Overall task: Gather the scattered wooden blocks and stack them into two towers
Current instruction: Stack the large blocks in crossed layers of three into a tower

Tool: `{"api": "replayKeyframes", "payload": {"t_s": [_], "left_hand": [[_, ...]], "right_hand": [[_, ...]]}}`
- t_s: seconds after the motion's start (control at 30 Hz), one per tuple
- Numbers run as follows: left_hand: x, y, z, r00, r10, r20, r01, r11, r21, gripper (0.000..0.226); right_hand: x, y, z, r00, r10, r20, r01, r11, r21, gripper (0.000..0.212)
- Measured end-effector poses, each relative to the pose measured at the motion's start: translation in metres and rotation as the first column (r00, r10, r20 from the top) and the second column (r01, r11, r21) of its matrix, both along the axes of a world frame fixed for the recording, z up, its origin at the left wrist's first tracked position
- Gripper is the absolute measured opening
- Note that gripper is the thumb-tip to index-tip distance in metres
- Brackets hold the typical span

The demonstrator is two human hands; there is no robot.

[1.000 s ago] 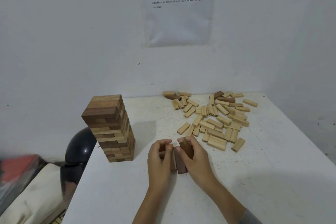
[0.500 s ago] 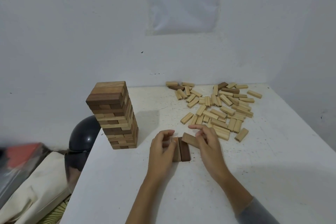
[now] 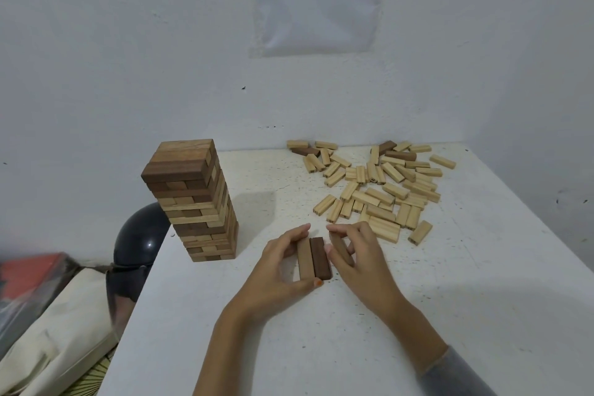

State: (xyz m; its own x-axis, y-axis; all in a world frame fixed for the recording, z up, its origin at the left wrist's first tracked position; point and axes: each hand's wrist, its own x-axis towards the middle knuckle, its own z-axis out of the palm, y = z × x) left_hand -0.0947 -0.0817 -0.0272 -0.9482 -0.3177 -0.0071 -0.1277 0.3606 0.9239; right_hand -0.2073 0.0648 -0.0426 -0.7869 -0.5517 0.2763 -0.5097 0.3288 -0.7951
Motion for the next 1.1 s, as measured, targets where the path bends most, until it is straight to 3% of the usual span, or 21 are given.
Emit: {"api": "replayKeyframes", "payload": {"t_s": [0.23, 0.4, 0.57, 0.63, 0.73, 0.8, 1.1], "left_hand": [[-0.002, -0.002, -0.001, 1.0, -0.006, -0.009, 0.006, 0.999, -0.034, 0.076], [-0.002, -0.003, -0.003, 1.0, -0.023, -0.012, 0.022, 0.998, -0.061, 0.075], [-0.003, -0.004, -0.005, 1.0, -0.013, -0.022, 0.011, 0.998, -0.057, 0.076], [-0.003, -0.004, -0.005, 1.0, -0.015, -0.023, 0.013, 0.998, -0.068, 0.077], [-0.006, -0.007, -0.005, 0.999, -0.025, -0.021, 0.023, 0.994, -0.104, 0.079], [-0.009, -0.012, -0.003, 0.998, -0.062, -0.005, 0.061, 0.99, -0.127, 0.082], [-0.021, -0.022, 0.002, 0.991, -0.132, -0.015, 0.127, 0.975, -0.184, 0.083]], "right_hand": [[0.004, 0.003, 0.001, 0.997, 0.083, -0.01, -0.083, 0.997, 0.01, 0.032], [0.003, 0.003, 0.0, 0.992, 0.108, -0.065, -0.099, 0.988, 0.122, 0.054], [0.002, 0.002, 0.002, 0.99, 0.119, 0.077, -0.125, 0.989, 0.079, 0.044], [-0.004, 0.01, 0.008, 0.958, 0.225, 0.178, -0.243, 0.966, 0.09, 0.058], [-0.021, 0.024, 0.02, 0.859, 0.426, 0.282, -0.498, 0.822, 0.276, 0.088], [-0.03, 0.025, 0.024, 0.836, 0.465, 0.292, -0.544, 0.773, 0.325, 0.096], [-0.036, 0.02, 0.023, 0.896, 0.384, 0.224, -0.43, 0.875, 0.221, 0.091]]}}
